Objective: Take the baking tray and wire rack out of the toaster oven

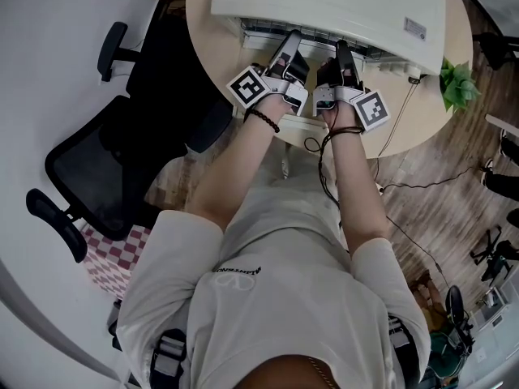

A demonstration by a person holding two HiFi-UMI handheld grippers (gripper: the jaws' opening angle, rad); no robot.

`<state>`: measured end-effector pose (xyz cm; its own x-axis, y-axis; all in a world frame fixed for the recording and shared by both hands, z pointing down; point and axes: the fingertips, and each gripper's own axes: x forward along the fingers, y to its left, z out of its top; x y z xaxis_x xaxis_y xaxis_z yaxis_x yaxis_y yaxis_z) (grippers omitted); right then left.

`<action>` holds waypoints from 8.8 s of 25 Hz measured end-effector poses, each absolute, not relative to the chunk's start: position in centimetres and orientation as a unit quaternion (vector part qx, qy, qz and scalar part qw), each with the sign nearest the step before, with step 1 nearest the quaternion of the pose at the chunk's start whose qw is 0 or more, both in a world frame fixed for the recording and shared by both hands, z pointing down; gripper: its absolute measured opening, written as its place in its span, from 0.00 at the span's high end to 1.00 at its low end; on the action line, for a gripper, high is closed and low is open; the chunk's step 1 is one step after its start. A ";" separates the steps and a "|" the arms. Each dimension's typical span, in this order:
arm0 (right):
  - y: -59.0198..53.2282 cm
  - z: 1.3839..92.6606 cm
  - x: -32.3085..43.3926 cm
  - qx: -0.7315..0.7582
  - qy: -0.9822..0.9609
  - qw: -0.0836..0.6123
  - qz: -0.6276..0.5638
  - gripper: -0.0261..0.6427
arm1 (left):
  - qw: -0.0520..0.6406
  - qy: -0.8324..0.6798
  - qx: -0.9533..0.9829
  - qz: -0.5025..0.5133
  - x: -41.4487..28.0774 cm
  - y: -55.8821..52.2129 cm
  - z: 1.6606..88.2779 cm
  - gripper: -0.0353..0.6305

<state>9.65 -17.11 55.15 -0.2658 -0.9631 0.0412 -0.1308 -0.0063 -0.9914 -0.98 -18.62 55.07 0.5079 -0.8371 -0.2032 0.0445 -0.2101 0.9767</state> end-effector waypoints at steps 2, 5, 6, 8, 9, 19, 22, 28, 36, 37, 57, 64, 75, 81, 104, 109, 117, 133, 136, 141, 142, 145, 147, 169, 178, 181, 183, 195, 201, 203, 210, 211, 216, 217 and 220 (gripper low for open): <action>-16.5 55.1 9.5 -0.464 0.587 0.388 -0.538 0.94 | 0.553 -0.298 0.668 -0.398 -1.1 -18.0 55.1 0.93; -15.6 55.3 9.3 -0.464 0.584 0.386 -0.543 0.94 | 0.553 -0.301 0.667 -0.398 -1.4 -17.1 55.2 0.93; -15.3 55.3 9.3 -0.464 0.583 0.386 -0.545 0.94 | 0.553 -0.302 0.667 -0.397 -1.4 -16.8 55.2 0.93; -14.8 55.4 9.4 -0.461 0.579 0.387 -0.550 0.94 | 0.552 -0.303 0.669 -0.395 -1.3 -16.4 55.2 0.93; -14.5 55.4 9.4 -0.461 0.577 0.388 -0.552 0.94 | 0.554 -0.304 0.668 -0.393 -1.2 -16.1 55.2 0.93; -11.4 55.7 8.7 -0.459 0.585 0.364 -0.562 0.94 | 0.562 -0.308 0.664 -0.386 -1.9 -12.9 55.7 0.93; -10.5 55.9 8.6 -0.457 0.585 0.358 -0.567 0.94 | 0.562 -0.310 0.665 -0.382 -1.9 -12.0 55.9 0.93; -8.6 55.6 8.4 -0.447 0.589 0.349 -0.576 0.94 | 0.564 -0.312 0.664 -0.378 -2.1 -10.1 55.7 0.94; -5.9 55.6 8.0 -0.439 0.597 0.332 -0.584 0.94 | 0.567 -0.315 0.663 -0.373 -2.4 -7.4 55.6 0.94; -5.6 55.6 8.0 -0.438 0.597 0.329 -0.586 0.94 | 0.568 -0.316 0.664 -0.371 -2.4 -7.1 55.6 0.93; 1.0 54.8 6.0 -0.409 0.628 0.272 -0.603 0.94 | 0.572 -0.306 0.682 -0.339 -4.0 -0.8 54.7 0.94; 2.5 53.6 5.4 -0.392 0.644 0.257 -0.604 0.94 | 0.568 -0.301 0.690 -0.332 -4.4 0.7 53.3 0.94; 4.3 50.1 4.1 -0.362 0.698 0.230 -0.573 0.94 | 0.549 -0.301 0.709 -0.325 -5.8 3.0 50.2 0.94; 4.6 47.3 3.7 -0.349 0.727 0.230 -0.545 0.93 | 0.531 -0.293 0.724 -0.329 -6.2 3.3 47.3 0.94; -3.6 43.3 7.6 -0.363 0.732 0.261 -0.515 0.93 | 0.536 -0.277 0.705 -0.372 -2.3 -5.0 43.3 0.94; -6.0 42.6 8.5 -0.369 0.730 0.263 -0.512 0.93 | 0.538 -0.282 0.700 -0.375 -1.5 -7.4 42.4 0.94; -8.2 41.1 9.1 -0.382 0.718 0.273 -0.514 0.93 | 0.535 -0.295 0.696 -0.376 -1.0 -9.5 41.1 0.94; -13.9 40.7 10.4 -0.406 0.688 0.260 -0.542 0.92 | 0.562 -0.327 0.669 -0.360 0.3 -15.1 40.5 0.94; -14.4 41.0 11.0 -0.408 0.677 0.265 -0.552 0.92 | 0.565 -0.331 0.672 -0.347 1.0 -15.7 40.5 0.94; -15.1 41.1 11.2 -0.411 0.667 0.273 -0.558 0.92 | 0.563 -0.337 0.675 -0.336 1.1 -16.6 40.4 0.94; -15.3 41.1 11.1 -0.411 0.665 0.275 -0.559 0.92 | 0.564 -0.338 0.675 -0.335 1.1 -16.7 40.4 0.94; -15.4 40.9 11.1 -0.410 0.662 0.279 -0.562 0.92 | 0.567 -0.337 0.672 -0.337 1.2 -17.0 40.4 0.94; -15.4 40.8 11.1 -0.409 0.664 0.279 -0.560 0.92 | 0.567 -0.337 0.671 -0.338 1.2 -17.1 40.4 0.93; -13.3 41.2 11.3 -0.403 0.664 0.318 -0.544 0.84 | 0.551 -0.331 0.682 -0.348 -0.7 -14.1 41.5 0.73; -7.7 49.2 9.9 -0.416 0.658 0.250 -0.576 0.84 | 0.534 -0.378 0.697 -0.293 -3.6 -9.8 48.9 0.79; -9.3 51.0 9.7 -0.423 0.668 0.241 -0.563 0.84 | 0.536 -0.374 0.693 -0.305 -3.2 -11.7 51.1 0.79; -11.0 52.6 9.4 -0.426 0.667 0.241 -0.561 0.84 | 0.535 -0.383 0.691 -0.299 -3.0 -13.3 53.4 0.79; -17.7 59.0 10.6 -0.478 0.611 0.286 -0.563 0.84 | 0.558 -0.410 0.641 -0.331 -2.9 -19.2 59.6 0.79; -19.5 59.0 11.0 -0.482 0.607 0.311 -0.550 0.85 | 0.563 -0.410 0.634 -0.337 -2.5 -20.7 60.6 0.79; -19.8 58.8 11.1 -0.481 0.605 0.319 -0.548 0.85 | 0.563 -0.407 0.635 -0.338 -2.2 -21.1 60.7 0.79; -18.9 59.6 10.4 -0.476 0.587 0.328 -0.567 0.85 | 0.564 -0.399 0.635 -0.347 -2.1 -21.5 60.5 0.79; -18.8 59.9 10.5 -0.479 0.585 0.327 -0.567 0.85 | 0.565 -0.399 0.634 -0.346 -2.1 -21.5 60.6 0.79; -19.4 60.6 11.0 -0.485 0.574 0.336 -0.567 0.85 | 0.563 -0.398 0.636 -0.347 -2.0 -21.8 60.6 0.79; -19.6 60.5 11.0 -0.484 0.575 0.337 -0.566 0.85 | 0.562 -0.398 0.636 -0.347 -2.0 -22.0 60.7 0.79; -20.0 60.6 11.1 -0.484 0.575 0.343 -0.564 0.85 | 0.563 -0.400 0.635 -0.346 -2.1 -22.5 61.0 0.82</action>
